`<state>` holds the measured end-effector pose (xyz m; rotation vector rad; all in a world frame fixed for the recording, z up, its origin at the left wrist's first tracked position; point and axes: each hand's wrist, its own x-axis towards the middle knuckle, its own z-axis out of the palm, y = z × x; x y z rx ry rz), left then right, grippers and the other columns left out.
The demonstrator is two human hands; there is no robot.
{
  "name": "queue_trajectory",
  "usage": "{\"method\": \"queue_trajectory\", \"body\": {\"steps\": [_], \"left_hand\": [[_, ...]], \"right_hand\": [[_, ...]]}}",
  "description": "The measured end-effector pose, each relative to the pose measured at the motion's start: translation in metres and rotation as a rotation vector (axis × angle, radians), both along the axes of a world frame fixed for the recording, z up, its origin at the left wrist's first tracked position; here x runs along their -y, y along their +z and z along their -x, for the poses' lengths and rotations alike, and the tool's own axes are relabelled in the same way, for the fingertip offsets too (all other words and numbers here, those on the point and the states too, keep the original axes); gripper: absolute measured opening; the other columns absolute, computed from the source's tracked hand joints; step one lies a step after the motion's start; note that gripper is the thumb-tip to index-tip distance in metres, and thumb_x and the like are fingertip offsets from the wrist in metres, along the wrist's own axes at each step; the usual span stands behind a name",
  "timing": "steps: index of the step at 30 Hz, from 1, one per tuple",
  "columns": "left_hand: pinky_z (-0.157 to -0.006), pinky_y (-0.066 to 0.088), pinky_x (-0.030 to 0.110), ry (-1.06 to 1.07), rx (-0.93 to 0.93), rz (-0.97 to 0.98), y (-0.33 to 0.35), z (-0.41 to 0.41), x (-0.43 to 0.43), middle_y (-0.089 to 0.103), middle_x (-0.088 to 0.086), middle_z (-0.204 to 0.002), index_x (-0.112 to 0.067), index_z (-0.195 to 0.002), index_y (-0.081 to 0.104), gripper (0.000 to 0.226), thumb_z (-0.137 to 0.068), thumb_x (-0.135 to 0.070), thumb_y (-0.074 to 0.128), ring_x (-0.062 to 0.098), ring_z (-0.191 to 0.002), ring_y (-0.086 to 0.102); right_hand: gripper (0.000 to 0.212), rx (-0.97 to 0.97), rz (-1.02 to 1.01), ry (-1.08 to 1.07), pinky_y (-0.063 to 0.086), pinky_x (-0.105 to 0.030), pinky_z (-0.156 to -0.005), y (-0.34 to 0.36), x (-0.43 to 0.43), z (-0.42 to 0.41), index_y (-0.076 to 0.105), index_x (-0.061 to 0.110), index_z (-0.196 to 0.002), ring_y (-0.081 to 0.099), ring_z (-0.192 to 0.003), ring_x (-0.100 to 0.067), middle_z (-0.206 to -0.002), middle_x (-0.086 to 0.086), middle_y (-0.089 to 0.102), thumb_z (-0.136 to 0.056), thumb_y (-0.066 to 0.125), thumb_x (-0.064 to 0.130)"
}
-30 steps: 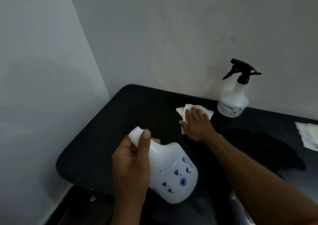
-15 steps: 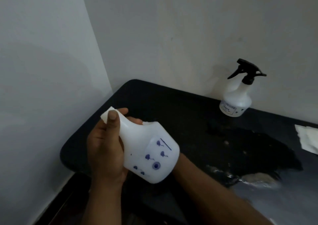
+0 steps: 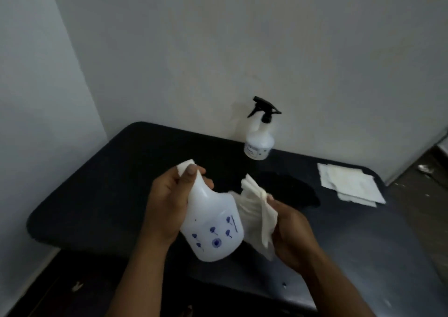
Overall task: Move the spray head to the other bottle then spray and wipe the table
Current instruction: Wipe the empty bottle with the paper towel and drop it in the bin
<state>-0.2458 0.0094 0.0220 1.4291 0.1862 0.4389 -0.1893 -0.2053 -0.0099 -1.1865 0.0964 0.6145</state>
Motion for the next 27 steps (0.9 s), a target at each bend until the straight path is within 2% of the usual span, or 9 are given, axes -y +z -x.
{"method": "queue_trajectory", "body": {"steps": [3, 5, 9, 12, 14, 17, 20, 24, 27], "left_hand": [[-0.066, 0.058, 0.029, -0.144, -0.036, -0.041, 0.001, -0.008, 0.034, 0.076, 0.003, -0.082, -0.029, -0.083, 0.074, 0.037, -0.073, -0.063, 0.062, 0.015, -0.074, 0.073], [-0.063, 0.057, 0.024, -0.213, -0.045, -0.057, 0.002, -0.012, 0.049, 0.076, -0.001, -0.083, -0.031, -0.083, 0.075, 0.038, -0.073, -0.065, 0.064, 0.011, -0.074, 0.072], [-0.07, 0.054, 0.033, -0.255, -0.062, -0.107, -0.001, -0.016, 0.07, 0.075, 0.0, -0.09, -0.027, -0.093, 0.073, 0.043, -0.078, -0.063, 0.057, 0.018, -0.083, 0.072], [-0.092, 0.053, 0.046, -0.271, -0.063, -0.161, -0.006, -0.02, 0.079, 0.071, 0.001, -0.11, -0.024, -0.113, 0.068, 0.06, -0.076, -0.068, 0.049, 0.022, -0.104, 0.067], [-0.096, 0.051, 0.047, -0.29, -0.085, -0.169, -0.007, -0.021, 0.085, 0.071, -0.001, -0.112, -0.031, -0.114, 0.068, 0.058, -0.077, -0.07, 0.047, 0.017, -0.107, 0.066], [-0.084, 0.056, 0.038, -0.302, -0.088, -0.078, -0.008, -0.024, 0.096, 0.075, -0.004, -0.099, -0.037, -0.096, 0.073, 0.041, -0.08, -0.066, 0.049, 0.012, -0.092, 0.07], [-0.077, 0.057, 0.037, -0.3, -0.105, -0.025, -0.012, -0.024, 0.113, 0.076, -0.001, -0.093, -0.036, -0.094, 0.073, 0.034, -0.082, -0.061, 0.054, 0.014, -0.084, 0.07], [-0.072, 0.056, 0.028, -0.287, -0.109, -0.046, -0.014, -0.024, 0.13, 0.075, -0.008, -0.093, -0.042, -0.099, 0.072, 0.034, -0.082, -0.066, 0.054, 0.009, -0.084, 0.069], [-0.071, 0.054, 0.022, -0.246, -0.104, -0.08, -0.015, -0.025, 0.138, 0.074, -0.016, -0.094, -0.045, -0.1, 0.071, 0.035, -0.08, -0.064, 0.05, 0.005, -0.087, 0.069]], "right_hand": [[0.038, -0.059, -0.285, -0.004, 0.054, -0.046, -0.089, 0.023, 0.022, 0.004, 0.069, 0.013, -0.118, 0.064, -0.113, -0.034, -0.125, -0.018, 0.066, -0.097, 0.042, 0.03], [0.04, -0.064, -0.387, 0.002, 0.056, -0.042, -0.084, 0.033, 0.031, 0.011, 0.065, 0.007, -0.121, 0.065, -0.112, -0.035, -0.125, -0.021, 0.065, -0.095, 0.045, 0.03], [0.041, 0.114, -0.14, -0.002, 0.057, -0.033, -0.07, 0.036, 0.05, 0.025, 0.074, 0.014, -0.107, 0.073, -0.089, -0.026, -0.104, -0.015, 0.075, -0.082, 0.056, 0.041], [0.044, 0.239, -0.166, 0.153, 0.05, -0.024, -0.088, 0.041, 0.056, 0.03, 0.066, 0.018, -0.124, 0.061, -0.118, -0.019, -0.128, -0.003, 0.066, -0.088, 0.05, 0.037], [0.046, 0.317, -0.157, 0.205, 0.047, -0.022, -0.094, 0.041, 0.06, 0.032, 0.062, 0.023, -0.129, 0.055, -0.126, -0.015, -0.135, 0.004, 0.061, -0.091, 0.037, 0.024], [0.052, 0.441, -0.013, 0.125, 0.04, -0.039, -0.107, 0.035, 0.066, 0.03, 0.06, 0.026, -0.13, 0.052, -0.128, -0.02, -0.137, 0.003, 0.059, -0.087, 0.033, 0.015], [0.039, 0.505, 0.027, 0.071, 0.048, -0.027, -0.097, 0.03, 0.065, 0.026, 0.062, 0.024, -0.127, 0.06, -0.12, -0.017, -0.129, 0.002, 0.065, -0.095, 0.044, 0.011], [0.036, 0.613, 0.094, 0.074, 0.051, -0.029, -0.093, 0.031, 0.061, 0.028, 0.055, 0.016, -0.135, 0.062, -0.117, -0.02, -0.128, -0.002, 0.066, -0.1, 0.046, 0.013], [0.034, 0.656, 0.055, -0.006, 0.05, -0.022, -0.091, 0.032, 0.062, 0.03, 0.057, 0.011, -0.132, 0.062, -0.117, -0.017, -0.126, 0.001, 0.067, -0.1, 0.044, 0.011]]}}
